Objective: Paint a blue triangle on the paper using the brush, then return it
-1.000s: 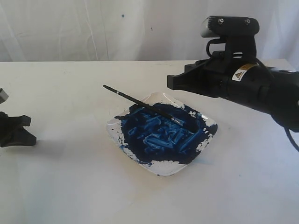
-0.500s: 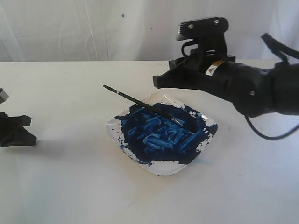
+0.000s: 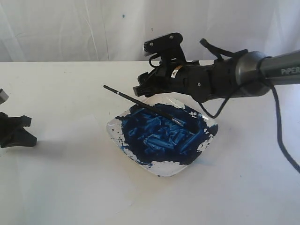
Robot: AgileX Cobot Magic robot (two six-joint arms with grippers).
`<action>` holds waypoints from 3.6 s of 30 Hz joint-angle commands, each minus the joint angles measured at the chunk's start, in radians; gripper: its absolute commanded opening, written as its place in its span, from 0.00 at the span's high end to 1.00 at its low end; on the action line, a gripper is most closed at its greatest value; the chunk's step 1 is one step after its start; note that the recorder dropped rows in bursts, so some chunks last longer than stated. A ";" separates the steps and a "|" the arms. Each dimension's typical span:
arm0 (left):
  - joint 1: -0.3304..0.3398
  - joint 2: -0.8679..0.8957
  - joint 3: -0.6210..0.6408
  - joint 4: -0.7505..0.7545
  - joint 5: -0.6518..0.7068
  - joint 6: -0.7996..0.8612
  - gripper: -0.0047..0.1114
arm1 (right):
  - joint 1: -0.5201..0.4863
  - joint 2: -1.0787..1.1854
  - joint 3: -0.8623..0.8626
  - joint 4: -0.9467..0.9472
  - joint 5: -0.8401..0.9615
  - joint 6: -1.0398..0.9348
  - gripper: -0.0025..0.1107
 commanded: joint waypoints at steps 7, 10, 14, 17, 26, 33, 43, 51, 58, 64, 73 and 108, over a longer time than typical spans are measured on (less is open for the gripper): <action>-0.003 0.017 0.007 0.010 -0.008 0.001 0.96 | 0.046 0.188 -0.253 -0.014 0.097 -0.013 0.34; -0.003 0.017 0.007 0.010 -0.008 0.001 0.96 | 0.067 0.246 -0.322 -0.017 0.114 -0.014 0.35; -0.003 0.017 0.007 0.010 -0.008 0.001 0.96 | 0.085 0.321 -0.420 -0.017 0.141 -0.014 0.35; -0.003 0.017 0.007 0.010 -0.008 0.001 0.96 | 0.086 0.366 -0.471 -0.017 0.141 -0.014 0.35; -0.003 0.017 0.007 0.010 -0.008 0.001 0.96 | 0.087 0.455 -0.566 -0.017 0.174 -0.014 0.35; -0.003 0.017 0.007 0.010 -0.008 0.001 0.96 | 0.087 0.493 -0.607 -0.017 0.172 -0.011 0.35; -0.003 0.017 0.007 0.010 -0.119 0.001 0.96 | 0.087 0.497 -0.609 -0.017 0.187 -0.011 0.42; -0.003 0.017 0.007 0.010 -0.341 0.001 0.96 | 0.087 0.497 -0.609 -0.017 0.237 -0.009 0.46; -0.003 0.017 0.007 0.010 -0.551 0.001 0.96 | 0.084 0.497 -0.609 -0.017 0.252 -0.001 0.52; -0.003 0.017 0.007 0.010 -0.641 0.001 0.96 | 0.082 0.497 -0.609 -0.014 0.252 0.008 0.52; -0.003 0.017 0.007 0.008 -0.703 -0.004 0.96 | 0.080 0.497 -0.609 -0.014 0.252 0.007 0.52; -0.003 -0.050 0.005 0.063 -0.055 0.292 0.96 | 0.080 0.497 -0.609 -0.014 0.252 0.007 0.52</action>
